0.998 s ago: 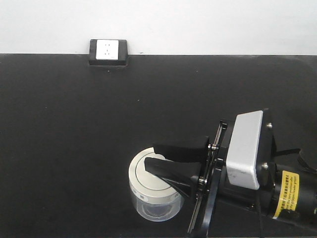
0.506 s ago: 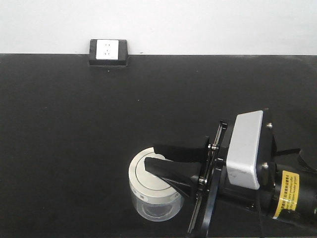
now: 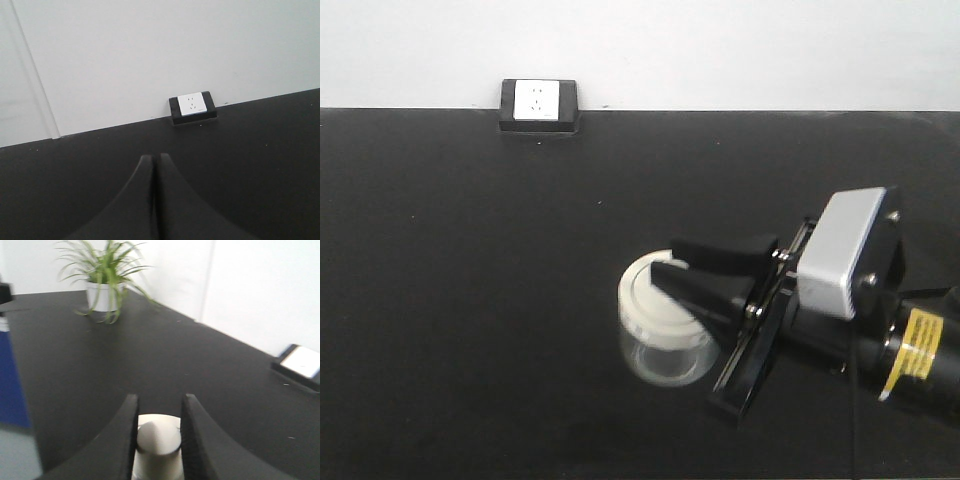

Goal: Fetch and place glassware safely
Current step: 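Extend the right gripper forward and lower the jar onto the worktop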

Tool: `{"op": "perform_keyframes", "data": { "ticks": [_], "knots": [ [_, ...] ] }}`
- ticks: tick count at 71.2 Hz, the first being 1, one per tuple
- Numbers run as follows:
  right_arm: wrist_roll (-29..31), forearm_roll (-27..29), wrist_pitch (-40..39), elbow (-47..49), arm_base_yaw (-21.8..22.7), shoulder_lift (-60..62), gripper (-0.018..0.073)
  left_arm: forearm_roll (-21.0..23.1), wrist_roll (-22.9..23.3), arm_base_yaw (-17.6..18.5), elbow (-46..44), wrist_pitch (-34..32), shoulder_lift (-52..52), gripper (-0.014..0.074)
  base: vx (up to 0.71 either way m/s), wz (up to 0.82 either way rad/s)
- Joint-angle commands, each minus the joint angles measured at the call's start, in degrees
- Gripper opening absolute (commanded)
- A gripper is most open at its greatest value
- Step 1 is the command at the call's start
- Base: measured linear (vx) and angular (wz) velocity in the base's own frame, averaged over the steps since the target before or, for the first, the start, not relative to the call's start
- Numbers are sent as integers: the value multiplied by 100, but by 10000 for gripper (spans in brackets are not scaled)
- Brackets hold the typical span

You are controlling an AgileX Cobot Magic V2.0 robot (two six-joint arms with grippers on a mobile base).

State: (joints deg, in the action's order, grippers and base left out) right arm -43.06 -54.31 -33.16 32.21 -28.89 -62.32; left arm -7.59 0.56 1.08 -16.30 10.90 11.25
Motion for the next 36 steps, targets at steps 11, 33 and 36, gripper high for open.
{"op": "perform_keyframes", "data": {
  "ticks": [11, 33, 36],
  "knots": [
    [170, 342, -1180, 180, 988, -399, -1, 19, 53, 40, -156, -415, 48, -7, 0, 0],
    [381, 23, -2654, 966, 1937, -2042, -1, 19, 53, 40, -156, -415, 48, -7, 0, 0],
    [392, 4, -2791, 1133, 1954, -2304, 0, 19, 53, 40, -156, -415, 48, -7, 0, 0]
  ]
}}
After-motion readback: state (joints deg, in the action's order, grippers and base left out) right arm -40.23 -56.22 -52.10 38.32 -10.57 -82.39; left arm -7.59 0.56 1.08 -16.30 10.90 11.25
